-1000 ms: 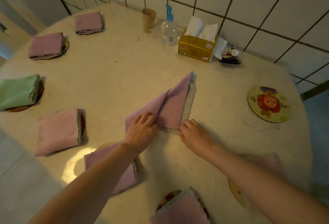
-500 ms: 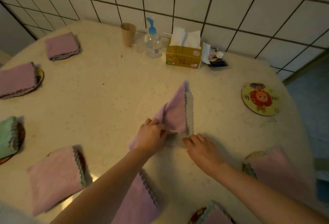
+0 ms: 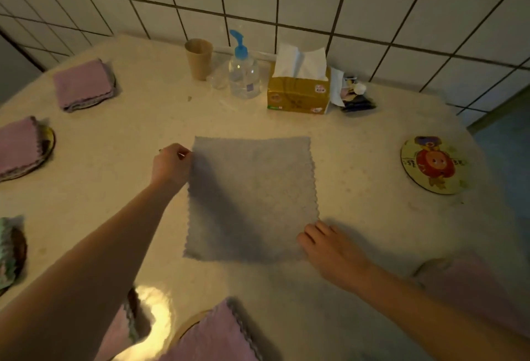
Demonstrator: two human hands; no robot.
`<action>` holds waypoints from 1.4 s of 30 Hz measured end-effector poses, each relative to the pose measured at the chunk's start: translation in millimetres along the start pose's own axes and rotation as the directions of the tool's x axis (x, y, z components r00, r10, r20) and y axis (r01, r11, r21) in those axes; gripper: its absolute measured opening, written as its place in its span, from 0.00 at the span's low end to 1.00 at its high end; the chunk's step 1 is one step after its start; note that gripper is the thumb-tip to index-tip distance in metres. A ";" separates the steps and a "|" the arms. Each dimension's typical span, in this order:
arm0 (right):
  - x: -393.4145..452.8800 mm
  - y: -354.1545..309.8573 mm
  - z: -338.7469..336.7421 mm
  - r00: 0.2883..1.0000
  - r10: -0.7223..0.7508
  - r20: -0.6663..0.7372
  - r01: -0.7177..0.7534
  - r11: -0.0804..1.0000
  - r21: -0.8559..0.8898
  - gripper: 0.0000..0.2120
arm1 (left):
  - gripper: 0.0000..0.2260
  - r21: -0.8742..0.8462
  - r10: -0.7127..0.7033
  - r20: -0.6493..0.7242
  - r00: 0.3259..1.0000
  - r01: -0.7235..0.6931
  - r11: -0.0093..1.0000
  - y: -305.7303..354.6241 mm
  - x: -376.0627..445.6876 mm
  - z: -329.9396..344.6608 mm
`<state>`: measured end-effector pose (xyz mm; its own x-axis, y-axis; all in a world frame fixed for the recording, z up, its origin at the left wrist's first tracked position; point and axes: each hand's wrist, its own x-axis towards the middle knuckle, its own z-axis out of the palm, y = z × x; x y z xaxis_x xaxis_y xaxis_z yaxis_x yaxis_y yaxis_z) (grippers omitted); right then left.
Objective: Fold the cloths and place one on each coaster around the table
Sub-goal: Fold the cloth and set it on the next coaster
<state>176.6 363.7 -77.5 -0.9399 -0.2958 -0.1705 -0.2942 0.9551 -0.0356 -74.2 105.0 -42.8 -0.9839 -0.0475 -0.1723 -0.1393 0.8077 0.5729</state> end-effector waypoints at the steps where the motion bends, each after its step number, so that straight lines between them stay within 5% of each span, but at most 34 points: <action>1: -1.8 0.0 -2.3 1.000 -0.005 -0.015 0.005 1.000 0.013 0.10 | 0.08 0.028 -0.002 -0.030 1.000 0.003 1.000 -5.4 2.6 0.1; 4: -4.7 2.0 -4.7 1.000 -0.014 0.009 0.014 1.000 0.017 0.13 | 0.13 0.223 0.310 -0.049 0.949 -0.293 0.930 -17.6 -13.4 4.8; 5: -5.8 3.6 -2.9 1.000 -0.021 0.018 0.021 1.000 0.010 0.15 | 0.13 0.262 0.503 0.024 0.864 -0.491 0.831 -19.7 -27.0 7.3; 7: -8.1 6.0 1.3 0.999 -0.049 0.005 0.049 0.999 -0.022 0.14 | 0.13 0.210 0.784 0.256 0.566 -0.824 0.526 -26.4 -63.3 12.3; 9: -8.7 5.9 2.6 0.995 -0.084 -0.044 0.082 0.995 -0.058 0.07 | 0.12 0.117 0.846 0.420 0.327 -0.945 0.307 -39.9 -101.6 18.4; 10: -8.1 4.4 2.1 0.993 -0.097 -0.068 0.091 0.993 -0.076 0.05 | 0.13 0.112 0.832 0.478 0.282 -0.959 0.261 -47.3 -116.9 21.1; 13: -5.9 3.3 1.3 0.991 -0.106 -0.082 0.096 0.988 -0.120 0.12 | 0.17 0.201 0.773 0.542 0.330 -0.944 0.262 -64.2 -140.0 30.2; 19: -5.4 -2.7 -8.5 0.999 -0.035 -0.033 0.033 0.996 -0.079 0.26 | 0.05 0.339 0.747 0.451 0.488 -0.868 0.362 -70.0 -140.9 21.2; 22: -11.4 -3.7 -15.8 0.999 0.013 -0.034 -0.013 1.000 0.000 0.30 | 0.15 0.393 0.672 0.480 0.564 -0.823 0.409 -75.1 -140.8 8.2; 27: -42.4 -15.2 -19.2 0.999 -0.014 -0.034 0.018 0.993 0.116 0.26 | 0.06 0.367 0.691 0.515 0.507 -0.859 0.357 -75.8 -166.8 -9.3; 31: -73.6 -21.6 -25.2 0.990 -0.138 -0.035 0.141 0.985 0.102 0.16 | 0.08 0.185 0.672 0.506 0.541 -0.829 0.528 -81.3 -188.9 -21.3; 34: -78.4 -21.0 -37.6 0.993 -0.086 -0.077 0.103 0.965 0.243 0.11 | 0.08 0.003 0.584 0.533 0.613 -0.691 0.723 -87.9 -191.3 -29.4; 37: -61.9 -9.6 -50.3 0.983 0.125 -0.134 -0.059 0.908 0.416 0.07 | 0.09 -0.145 0.410 0.515 0.753 -0.395 0.907 -84.6 -172.0 -37.4; 42: -16.7 16.1 -63.2 0.854 0.513 -0.089 -0.284 0.603 0.746 0.05 | 0.06 -0.300 0.194 0.404 0.894 -0.070 0.951 -56.0 -133.3 -38.4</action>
<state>176.6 382.9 -13.1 -0.9689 0.2356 -0.0757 0.2187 0.6718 -0.7077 60.5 43.5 -21.2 -0.8616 0.3511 -0.3666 -0.0968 0.5954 0.7976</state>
